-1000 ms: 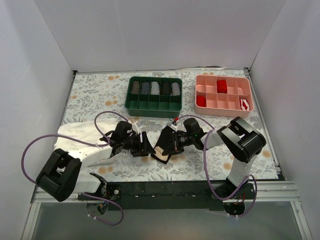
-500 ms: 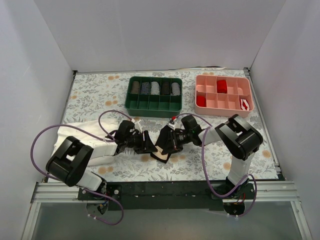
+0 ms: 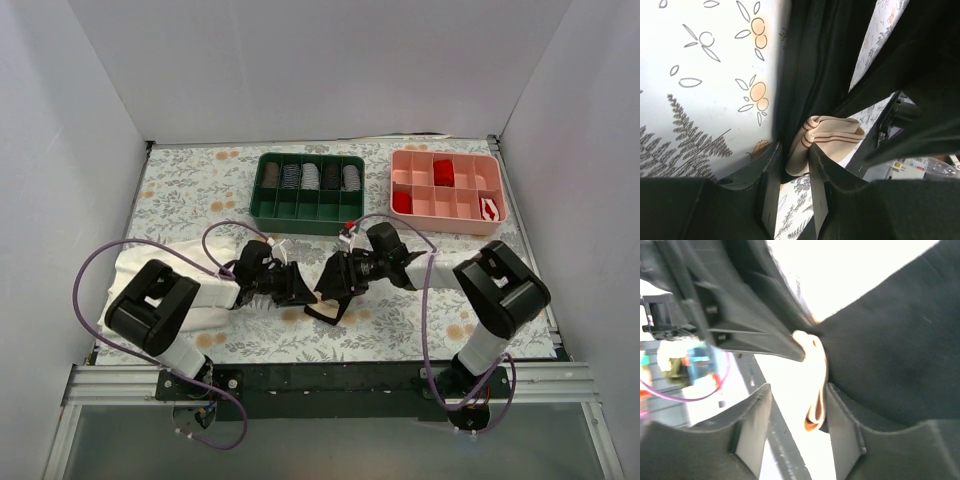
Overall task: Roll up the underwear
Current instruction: Roll the underwear to the center of the board.
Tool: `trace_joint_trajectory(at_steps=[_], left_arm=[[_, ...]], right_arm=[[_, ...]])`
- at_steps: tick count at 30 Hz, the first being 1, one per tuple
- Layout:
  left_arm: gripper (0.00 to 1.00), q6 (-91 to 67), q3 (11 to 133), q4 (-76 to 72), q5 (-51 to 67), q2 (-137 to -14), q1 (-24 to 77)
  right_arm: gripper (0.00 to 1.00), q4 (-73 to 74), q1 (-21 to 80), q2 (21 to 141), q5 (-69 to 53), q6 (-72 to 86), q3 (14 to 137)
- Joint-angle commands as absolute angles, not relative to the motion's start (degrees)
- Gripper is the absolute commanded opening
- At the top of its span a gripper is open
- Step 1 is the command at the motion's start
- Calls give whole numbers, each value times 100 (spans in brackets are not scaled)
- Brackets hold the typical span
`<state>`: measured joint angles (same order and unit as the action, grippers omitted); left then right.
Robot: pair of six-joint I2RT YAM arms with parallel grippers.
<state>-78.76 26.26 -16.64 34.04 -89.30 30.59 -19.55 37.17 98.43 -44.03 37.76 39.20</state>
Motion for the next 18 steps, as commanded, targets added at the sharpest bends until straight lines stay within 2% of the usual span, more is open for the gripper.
trace_joint_trajectory(at_steps=[1,6,11,16,18], left_arm=[[27,-7576,2470,-826,2777,-9448,3094],[26,-7488,2715,-537,2795,-9545,3111],[26,-7392,3154,191,2821,-9641,3120],[26,-7339,3612,834,2847,-9870,3129],[26,-7278,3735,1079,2857,-9992,3129]], right_arm=[[59,-1197,3884,8922,-3430,2840,3955],[61,235,4376,8202,-1094,2058,4017],[61,624,5737,7779,1005,1354,4087],[61,650,6642,7480,2142,767,4096],[62,747,6811,7567,2232,581,4280]])
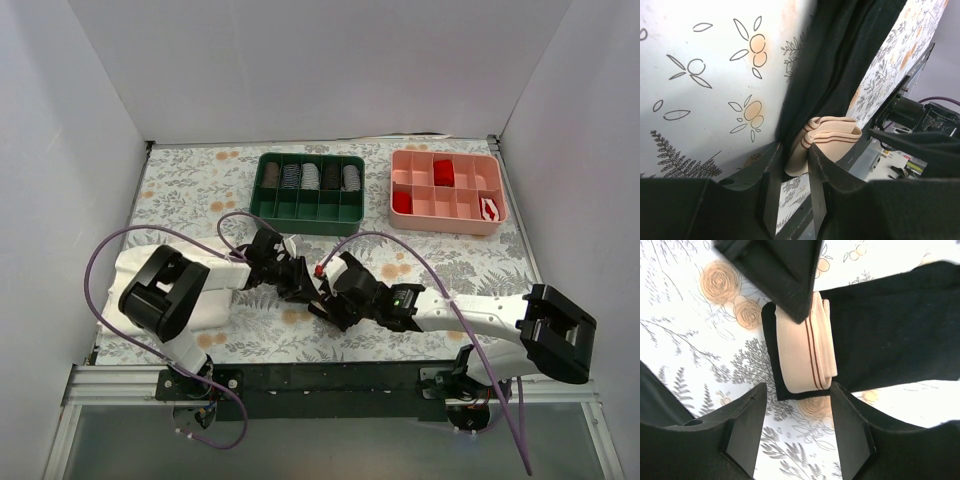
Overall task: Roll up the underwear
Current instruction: Roll the underwear to the center of the board.
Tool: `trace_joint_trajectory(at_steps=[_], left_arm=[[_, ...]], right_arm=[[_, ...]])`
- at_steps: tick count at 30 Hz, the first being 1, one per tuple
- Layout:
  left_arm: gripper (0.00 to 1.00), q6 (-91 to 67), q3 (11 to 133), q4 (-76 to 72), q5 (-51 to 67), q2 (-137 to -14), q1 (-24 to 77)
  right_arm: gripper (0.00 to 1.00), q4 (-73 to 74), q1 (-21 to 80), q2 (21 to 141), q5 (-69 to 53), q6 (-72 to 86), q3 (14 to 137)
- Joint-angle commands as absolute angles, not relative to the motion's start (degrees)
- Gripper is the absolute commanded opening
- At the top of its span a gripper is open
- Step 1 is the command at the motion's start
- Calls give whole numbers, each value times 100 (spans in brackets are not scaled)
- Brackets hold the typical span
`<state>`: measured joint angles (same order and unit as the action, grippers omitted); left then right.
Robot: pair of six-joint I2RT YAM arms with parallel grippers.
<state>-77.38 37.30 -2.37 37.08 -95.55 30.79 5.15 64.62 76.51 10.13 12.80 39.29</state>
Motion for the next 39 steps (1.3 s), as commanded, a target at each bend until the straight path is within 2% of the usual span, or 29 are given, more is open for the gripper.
trace_joint_trajectory(at_steps=[1,14,31,38,39], left_arm=[[26,-7269,3822,1133,2874,-10028,3129],[26,-7040,4148,1757,2901,-10301,3138],[27,-6864,4289,1916,3129,-10468,3138],[27,-6803,4333,2004,3173,-10433,3138],[27,-6803,4350,2021,3173,-10433,3138]], right_arm=[[62,860,6925,7628,2276,415,4350],[61,914,7690,8824,2707,-149,4983],[57,685,7796,9307,2987,-61,4333],[43,791,7840,9650,2927,263,4395],[39,800,7840,9659,2909,333,4395]])
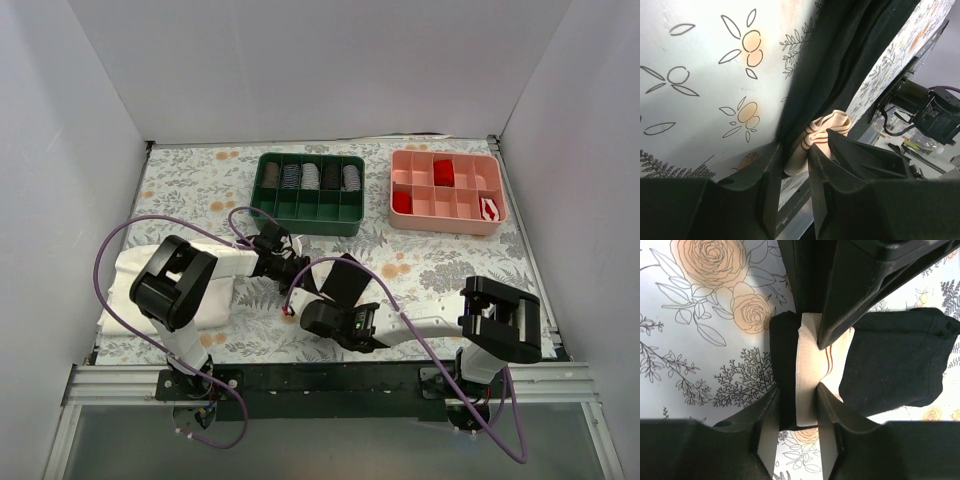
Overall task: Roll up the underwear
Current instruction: Roll the underwear to the center of the board.
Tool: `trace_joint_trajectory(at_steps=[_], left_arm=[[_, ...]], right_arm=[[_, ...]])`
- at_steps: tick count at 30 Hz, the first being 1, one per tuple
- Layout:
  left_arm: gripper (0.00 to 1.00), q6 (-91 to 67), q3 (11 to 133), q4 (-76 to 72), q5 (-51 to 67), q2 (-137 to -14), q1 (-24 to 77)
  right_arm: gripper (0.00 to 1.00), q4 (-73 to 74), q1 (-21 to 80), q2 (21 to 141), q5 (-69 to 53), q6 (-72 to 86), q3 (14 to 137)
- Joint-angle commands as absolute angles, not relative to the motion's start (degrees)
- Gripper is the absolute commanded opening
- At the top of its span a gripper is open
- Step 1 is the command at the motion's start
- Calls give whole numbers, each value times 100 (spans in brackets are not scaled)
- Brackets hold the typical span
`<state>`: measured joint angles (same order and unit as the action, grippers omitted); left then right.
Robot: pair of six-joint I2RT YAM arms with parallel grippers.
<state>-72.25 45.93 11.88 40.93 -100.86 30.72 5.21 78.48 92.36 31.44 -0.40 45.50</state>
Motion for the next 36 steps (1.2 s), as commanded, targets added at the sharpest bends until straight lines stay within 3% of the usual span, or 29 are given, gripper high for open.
trace_joint_trajectory(at_steps=[1,6,11,14,16,19,27,36], left_arm=[[28,-6794,4359,2030,3182,-10433,3138],[29,-6811,4429,2126,3024,-10433,3129],[36,-7022,4570,2408,2445,-10021,2919],[45,-7128,4614,2557,2067,-9476,2691],[58,-7207,4614,2663,1838,-9090,2567],[64,-7277,4571,2873,1372,-8729,2338],[67,-7567,4087,2848,1055,-7736,2145],[67,-7638,3674,2233,1792,-6997,2145]], right_arm=[[35,809,7840,9650,2892,377,4377],[21,660,7831,9440,2497,378,4210],[19,571,7787,9290,1522,290,4306],[18,440,7700,9386,898,369,4481],[17,361,7603,9439,495,413,4579],[17,176,7375,9475,37,544,4676],[17,-368,6479,9474,-1930,1054,4755],[16,-1185,5362,9764,-3925,1748,4465]])
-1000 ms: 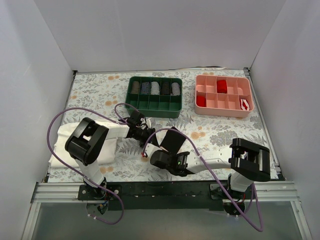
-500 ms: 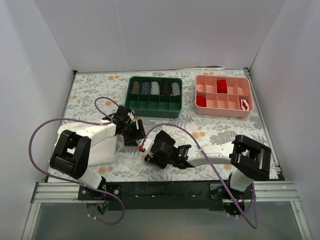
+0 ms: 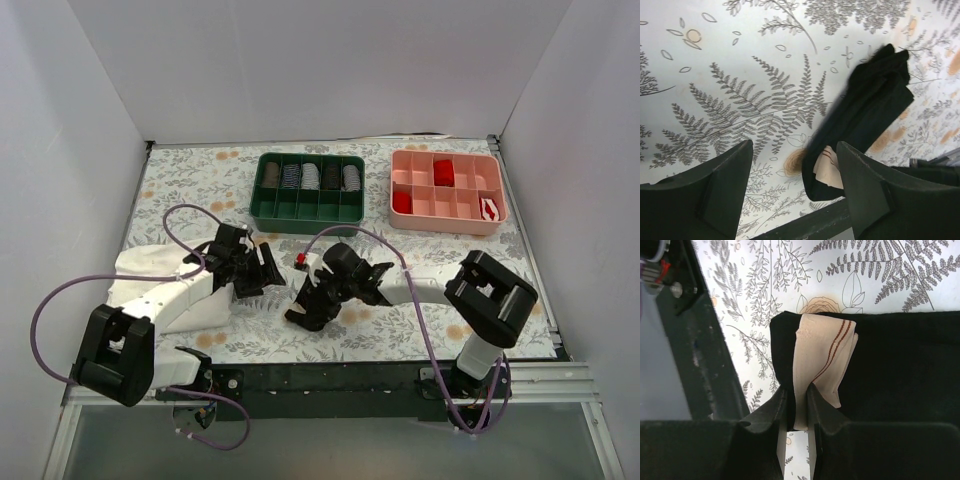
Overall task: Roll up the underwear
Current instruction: Roll the underwear to the center of the board.
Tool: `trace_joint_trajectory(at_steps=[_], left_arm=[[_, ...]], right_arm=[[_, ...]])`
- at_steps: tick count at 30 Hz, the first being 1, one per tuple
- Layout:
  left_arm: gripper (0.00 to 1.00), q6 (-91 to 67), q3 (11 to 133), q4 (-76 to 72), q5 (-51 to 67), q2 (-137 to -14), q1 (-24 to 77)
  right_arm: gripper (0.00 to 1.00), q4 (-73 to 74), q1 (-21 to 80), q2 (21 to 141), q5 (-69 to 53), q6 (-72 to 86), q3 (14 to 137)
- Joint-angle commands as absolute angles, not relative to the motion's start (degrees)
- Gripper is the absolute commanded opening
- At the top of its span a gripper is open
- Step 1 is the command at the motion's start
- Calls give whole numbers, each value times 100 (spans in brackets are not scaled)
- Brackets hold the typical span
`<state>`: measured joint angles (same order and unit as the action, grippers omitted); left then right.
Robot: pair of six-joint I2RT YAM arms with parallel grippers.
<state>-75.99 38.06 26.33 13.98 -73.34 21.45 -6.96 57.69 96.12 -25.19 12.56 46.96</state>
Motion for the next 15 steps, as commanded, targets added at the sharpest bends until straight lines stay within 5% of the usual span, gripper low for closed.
trace_joint_trajectory(at_steps=[1,15], left_arm=[[67,-7620,3596,2145,1889,-6926,2145],[67,-7682,3138,1406,2479,-6820,2311]], right_arm=[[16,-1500,5274,9817,-4085,1845,4387],[16,-4771,4026,10598,-5457,4962,3095]])
